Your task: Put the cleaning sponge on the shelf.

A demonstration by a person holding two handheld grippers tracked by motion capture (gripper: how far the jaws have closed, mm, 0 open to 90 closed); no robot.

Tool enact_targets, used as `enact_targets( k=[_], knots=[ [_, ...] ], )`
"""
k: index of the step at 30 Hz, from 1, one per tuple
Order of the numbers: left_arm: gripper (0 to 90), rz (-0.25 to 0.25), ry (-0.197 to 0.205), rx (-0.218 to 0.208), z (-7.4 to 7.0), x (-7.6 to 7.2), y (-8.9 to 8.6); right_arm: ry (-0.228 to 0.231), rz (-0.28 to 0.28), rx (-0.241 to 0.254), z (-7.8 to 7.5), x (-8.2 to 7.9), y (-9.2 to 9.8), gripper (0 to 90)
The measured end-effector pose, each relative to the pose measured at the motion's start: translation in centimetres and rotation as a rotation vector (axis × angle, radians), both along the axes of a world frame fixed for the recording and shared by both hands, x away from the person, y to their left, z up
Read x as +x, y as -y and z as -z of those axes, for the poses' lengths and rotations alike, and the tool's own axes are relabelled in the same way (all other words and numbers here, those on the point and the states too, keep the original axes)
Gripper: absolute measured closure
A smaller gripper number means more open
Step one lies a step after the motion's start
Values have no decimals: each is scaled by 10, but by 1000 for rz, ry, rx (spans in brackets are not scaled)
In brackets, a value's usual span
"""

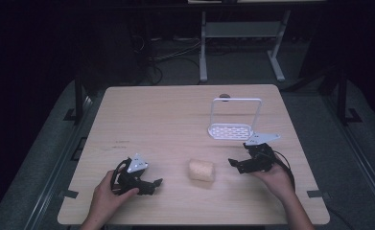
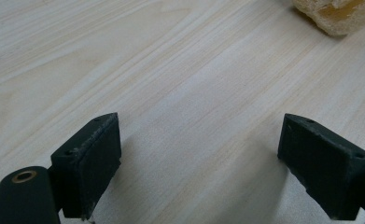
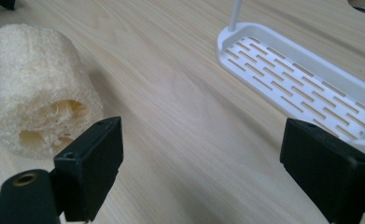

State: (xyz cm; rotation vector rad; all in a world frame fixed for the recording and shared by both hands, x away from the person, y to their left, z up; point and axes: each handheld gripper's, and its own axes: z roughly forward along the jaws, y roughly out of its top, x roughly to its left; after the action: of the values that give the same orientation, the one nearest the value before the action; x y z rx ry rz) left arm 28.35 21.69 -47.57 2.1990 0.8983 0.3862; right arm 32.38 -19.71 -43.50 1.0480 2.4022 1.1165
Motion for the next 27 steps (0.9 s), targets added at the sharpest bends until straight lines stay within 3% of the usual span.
enact_targets(
  k=[27],
  knots=[
    [128,1,2,1,0,0,0,10,-70,9,-11,19,-25,132]
  ],
)
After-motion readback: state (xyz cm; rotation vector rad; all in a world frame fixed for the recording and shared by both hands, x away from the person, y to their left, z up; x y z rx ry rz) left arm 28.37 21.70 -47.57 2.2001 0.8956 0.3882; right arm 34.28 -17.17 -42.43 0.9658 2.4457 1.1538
